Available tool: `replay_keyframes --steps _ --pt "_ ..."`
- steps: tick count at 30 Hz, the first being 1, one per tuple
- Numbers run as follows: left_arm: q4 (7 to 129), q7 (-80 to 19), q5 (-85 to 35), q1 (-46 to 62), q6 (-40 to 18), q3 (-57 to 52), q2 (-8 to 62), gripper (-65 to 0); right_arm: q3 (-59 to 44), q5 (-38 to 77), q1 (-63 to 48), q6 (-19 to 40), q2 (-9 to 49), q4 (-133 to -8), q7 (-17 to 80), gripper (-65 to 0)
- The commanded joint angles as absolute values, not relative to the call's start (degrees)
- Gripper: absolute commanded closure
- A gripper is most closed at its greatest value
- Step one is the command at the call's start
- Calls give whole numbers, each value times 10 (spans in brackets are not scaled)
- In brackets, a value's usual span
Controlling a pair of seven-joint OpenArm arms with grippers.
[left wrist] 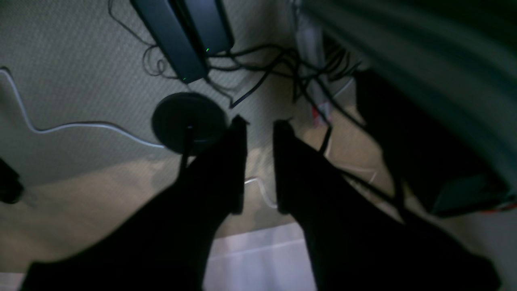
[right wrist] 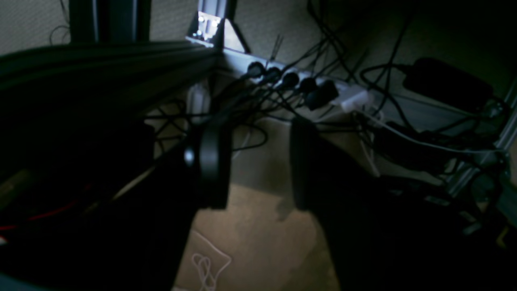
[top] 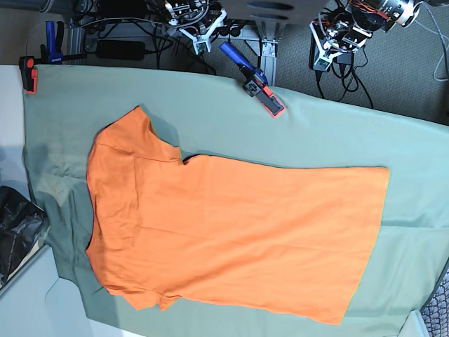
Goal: Fold the T-shirt properly
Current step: 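Move the right gripper toward the orange shirt's shoulder by the collar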
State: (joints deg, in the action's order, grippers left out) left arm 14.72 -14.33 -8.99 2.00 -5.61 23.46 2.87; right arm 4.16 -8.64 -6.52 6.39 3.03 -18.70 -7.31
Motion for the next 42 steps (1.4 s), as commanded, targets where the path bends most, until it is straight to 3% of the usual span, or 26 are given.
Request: replay_keyframes --steps 1,8,16,25,33,42 --pt "151 -146 -88 22 -58 236 34 -155 42 -88 -69 40 33 -190 -79 -248" --pt "211 -120 -140 72 -152 226 92 -155 42 -88 -128 42 48 -234 -79 -248" --pt "356 -124 -160 164 -272 73 140 -155 42 -88 -232 42 78 -365 -60 -248" --pt "550 -250 -297 265 -395 -56 147 -155 42 -84 -340 34 119 -546 61 -248" --pt "746 -345 -423 371 -400 -151 151 -166 42 -84 -464 -20 159 -746 103 -248" --pt "976 -376 -486 469 -400 -216 190 -166 26 -84 -566 -48 212 -961 133 -248"
